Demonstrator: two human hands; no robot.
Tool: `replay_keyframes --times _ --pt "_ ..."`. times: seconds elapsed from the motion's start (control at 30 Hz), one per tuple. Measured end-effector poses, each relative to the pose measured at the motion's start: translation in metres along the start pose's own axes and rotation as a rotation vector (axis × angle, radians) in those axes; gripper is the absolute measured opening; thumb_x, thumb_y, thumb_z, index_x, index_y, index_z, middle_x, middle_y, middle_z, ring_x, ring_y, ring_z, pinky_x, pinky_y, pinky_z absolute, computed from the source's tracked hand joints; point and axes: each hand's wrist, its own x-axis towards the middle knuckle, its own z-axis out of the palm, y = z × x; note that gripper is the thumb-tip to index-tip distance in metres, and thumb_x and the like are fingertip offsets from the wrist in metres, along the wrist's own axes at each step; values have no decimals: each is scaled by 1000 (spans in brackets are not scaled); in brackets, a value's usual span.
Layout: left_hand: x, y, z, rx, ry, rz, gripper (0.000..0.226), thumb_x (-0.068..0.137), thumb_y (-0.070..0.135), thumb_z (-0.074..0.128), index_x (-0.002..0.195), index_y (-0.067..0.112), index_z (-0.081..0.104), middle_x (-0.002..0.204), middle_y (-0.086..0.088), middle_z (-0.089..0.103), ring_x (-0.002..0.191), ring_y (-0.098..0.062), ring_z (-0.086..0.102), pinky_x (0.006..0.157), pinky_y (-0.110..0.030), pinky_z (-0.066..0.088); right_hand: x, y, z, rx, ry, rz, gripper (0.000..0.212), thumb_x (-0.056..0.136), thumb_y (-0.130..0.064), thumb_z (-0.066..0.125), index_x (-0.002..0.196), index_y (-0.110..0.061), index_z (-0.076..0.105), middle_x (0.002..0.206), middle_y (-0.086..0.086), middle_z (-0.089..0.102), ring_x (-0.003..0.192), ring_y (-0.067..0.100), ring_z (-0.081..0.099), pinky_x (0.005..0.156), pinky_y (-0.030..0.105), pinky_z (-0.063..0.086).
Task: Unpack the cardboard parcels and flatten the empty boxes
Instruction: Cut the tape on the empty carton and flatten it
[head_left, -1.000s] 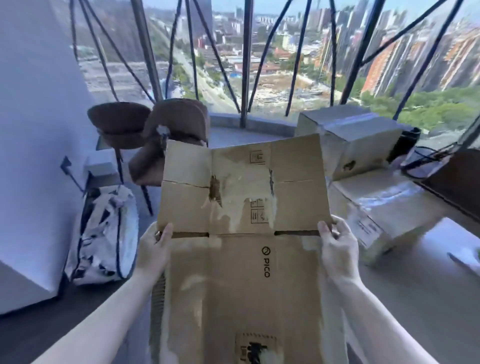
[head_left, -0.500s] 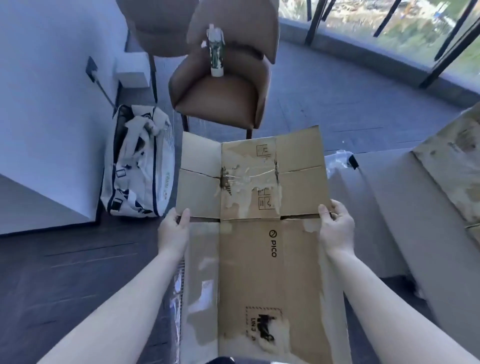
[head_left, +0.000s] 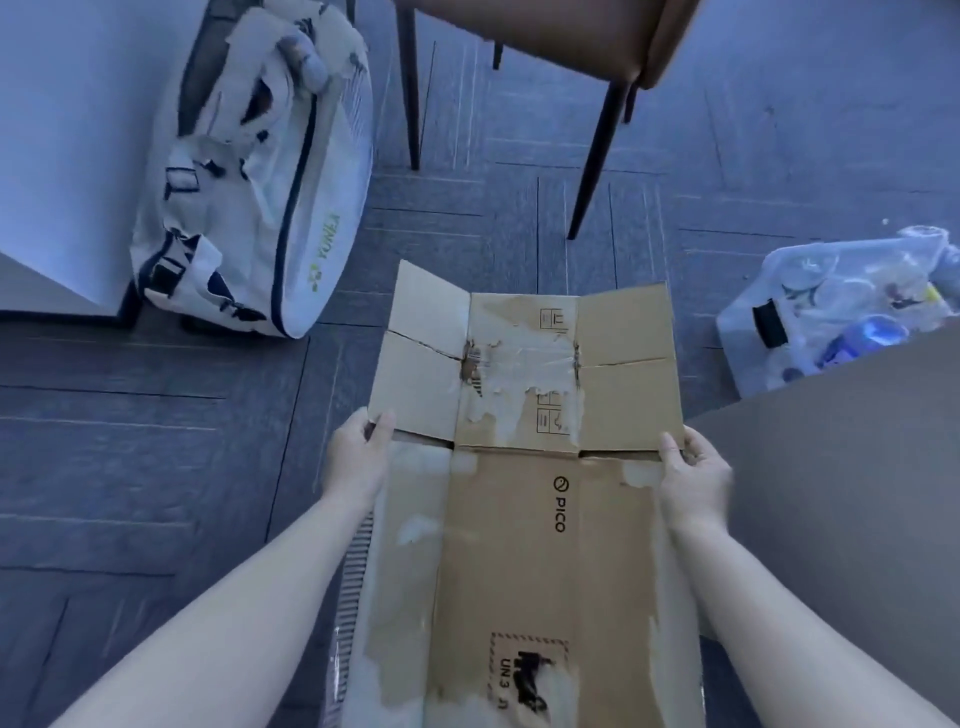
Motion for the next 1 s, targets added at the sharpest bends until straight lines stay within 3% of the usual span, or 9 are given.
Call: replay_keyframes --times 0.07,0.17,0.27,0.37,0.53,0.6,0.7,0.87,1.0 --pt "26 -34 35 3 -8 -3 38 99 28 53 69 9 37 67 -4 37 62 -19 33 58 -34 24 32 38 24 -21 -6 -23 11 99 -18 56 93 -17 64 75 -10 62 70 13 52 70 27 41" --pt "64 -79 75 -3 -15 -7 39 99 26 54 76 -4 45 70 -8 39 65 -18 36 56 -33 24 78 93 64 -99 -15 -50 16 98 -21 56 85 -15 63 68 -7 56 63 14 44 62 29 35" --pt "101 -112 104 -2 -38 -7 38 99 29 53 88 -7 54 76 -8 46 67 -17 39 57 -31 28 118 134 97 -154 -11 -32 14 93 -27 57 89 -19 66 78 -5 66 72 19 54 68 32 41" --pt "132 -134 126 0 -81 -12 37 99 31 52 87 -4 56 77 -7 44 68 -17 38 57 -31 27 154 164 117 -205 -17 9 21 90 -29 58 91 -11 68 89 11 70 77 28 59 66 33 39" --pt "157 -159 154 97 -93 -33 40 98 39 50 73 13 33 68 -4 28 61 -18 28 56 -34 17 176 192 134 -238 -40 37 13 93 -27 59 90 -16 66 94 5 69 94 30 62 75 34 43" --pt "158 -164 163 196 -123 -51 41 99 44 46 77 9 42 70 -5 39 64 -22 38 56 -35 23 180 204 140 -324 -64 23 19 94 -31 56 104 -18 64 110 6 68 99 28 60 81 38 44" --pt "151 -167 178 310 -167 -57 42 100 49 42 110 9 51 94 -3 56 88 -28 57 68 -36 38 184 215 145 -435 -91 52 51 97 -41 55 142 -20 44 132 9 60 118 33 55 91 41 43" --pt "148 -181 182 257 -121 -189 66 96 54 46 146 14 29 139 -13 52 120 -33 53 92 -41 45 179 213 149 -609 -93 -9 73 92 -49 60 152 -23 26 136 17 48 121 37 50 95 49 45" --pt "145 -175 175 331 -122 -93 70 93 44 57 150 19 25 146 -9 40 128 -31 46 101 -47 43 165 211 148 -807 -77 -43 80 92 -52 58 155 -23 18 138 22 40 124 39 41 98 49 41"
